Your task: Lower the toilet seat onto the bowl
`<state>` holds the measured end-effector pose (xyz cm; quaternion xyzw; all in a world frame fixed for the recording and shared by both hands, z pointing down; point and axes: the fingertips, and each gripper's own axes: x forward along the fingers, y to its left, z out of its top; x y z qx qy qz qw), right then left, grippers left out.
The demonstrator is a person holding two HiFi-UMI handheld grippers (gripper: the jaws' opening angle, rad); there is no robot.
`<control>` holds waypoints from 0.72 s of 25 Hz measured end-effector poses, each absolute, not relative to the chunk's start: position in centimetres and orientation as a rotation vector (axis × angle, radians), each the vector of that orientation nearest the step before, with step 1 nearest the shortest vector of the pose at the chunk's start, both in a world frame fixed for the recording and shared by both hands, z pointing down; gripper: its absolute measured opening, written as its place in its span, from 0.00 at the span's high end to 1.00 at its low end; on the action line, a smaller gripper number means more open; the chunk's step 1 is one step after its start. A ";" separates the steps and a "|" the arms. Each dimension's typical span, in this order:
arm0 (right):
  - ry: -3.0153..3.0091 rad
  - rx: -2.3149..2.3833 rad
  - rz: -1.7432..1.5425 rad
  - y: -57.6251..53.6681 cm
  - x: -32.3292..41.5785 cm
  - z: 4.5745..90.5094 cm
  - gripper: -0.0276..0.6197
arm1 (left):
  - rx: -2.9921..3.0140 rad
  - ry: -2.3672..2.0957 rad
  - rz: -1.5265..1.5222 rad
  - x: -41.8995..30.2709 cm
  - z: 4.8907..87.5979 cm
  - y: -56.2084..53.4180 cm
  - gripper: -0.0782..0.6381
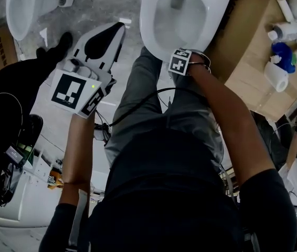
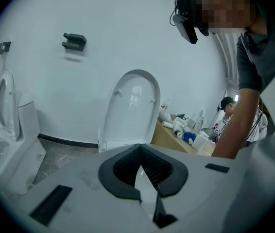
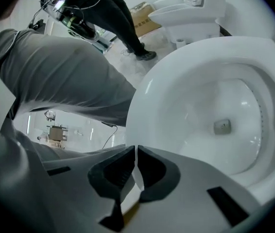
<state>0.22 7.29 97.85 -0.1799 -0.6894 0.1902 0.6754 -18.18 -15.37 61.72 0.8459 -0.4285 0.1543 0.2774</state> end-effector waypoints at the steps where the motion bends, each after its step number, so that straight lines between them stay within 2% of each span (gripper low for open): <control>1: -1.552 -0.410 0.428 7.3 0.2 98.0 0.93 | 2.272 -1.150 0.418 -18.1 61.8 -15.3 0.89; 8: -1.586 -0.349 0.547 6.3 0.3 96.2 0.94 | 2.282 -1.142 0.432 -17.2 60.9 -14.9 0.89; 18: -1.902 -0.167 0.726 2.6 -2.9 81.0 0.94 | 2.366 -1.113 0.359 -14.5 53.6 -15.7 0.89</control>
